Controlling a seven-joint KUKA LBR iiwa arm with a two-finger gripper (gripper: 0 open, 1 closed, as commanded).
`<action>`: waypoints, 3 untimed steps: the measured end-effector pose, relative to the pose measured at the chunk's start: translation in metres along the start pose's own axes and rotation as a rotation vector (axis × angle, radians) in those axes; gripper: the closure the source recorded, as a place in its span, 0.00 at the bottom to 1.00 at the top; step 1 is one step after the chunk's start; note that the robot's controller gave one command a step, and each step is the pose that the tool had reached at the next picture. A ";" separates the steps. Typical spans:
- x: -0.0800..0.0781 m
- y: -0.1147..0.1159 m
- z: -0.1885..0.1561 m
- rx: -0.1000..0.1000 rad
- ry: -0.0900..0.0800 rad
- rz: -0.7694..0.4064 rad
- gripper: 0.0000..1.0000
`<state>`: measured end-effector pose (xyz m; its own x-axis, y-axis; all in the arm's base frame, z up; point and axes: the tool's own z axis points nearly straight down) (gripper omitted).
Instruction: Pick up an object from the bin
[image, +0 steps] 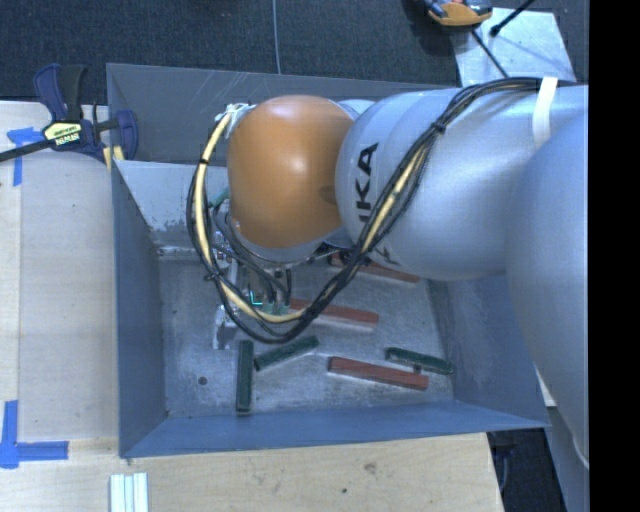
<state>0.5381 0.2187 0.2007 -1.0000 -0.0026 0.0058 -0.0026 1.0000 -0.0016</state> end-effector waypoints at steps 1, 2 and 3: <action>-0.002 -0.001 -0.005 -0.003 -0.008 0.003 0.00; 0.013 -0.041 0.005 -0.003 -0.009 -0.076 0.00; 0.009 -0.062 0.066 -0.001 -0.014 -0.289 0.00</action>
Offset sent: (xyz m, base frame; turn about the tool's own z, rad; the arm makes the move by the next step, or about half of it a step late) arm -0.0374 -0.1113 -0.0209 -0.1896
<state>0.5288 0.1568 0.1350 -0.9576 -0.2879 -0.0079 -0.2879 0.9577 -0.0008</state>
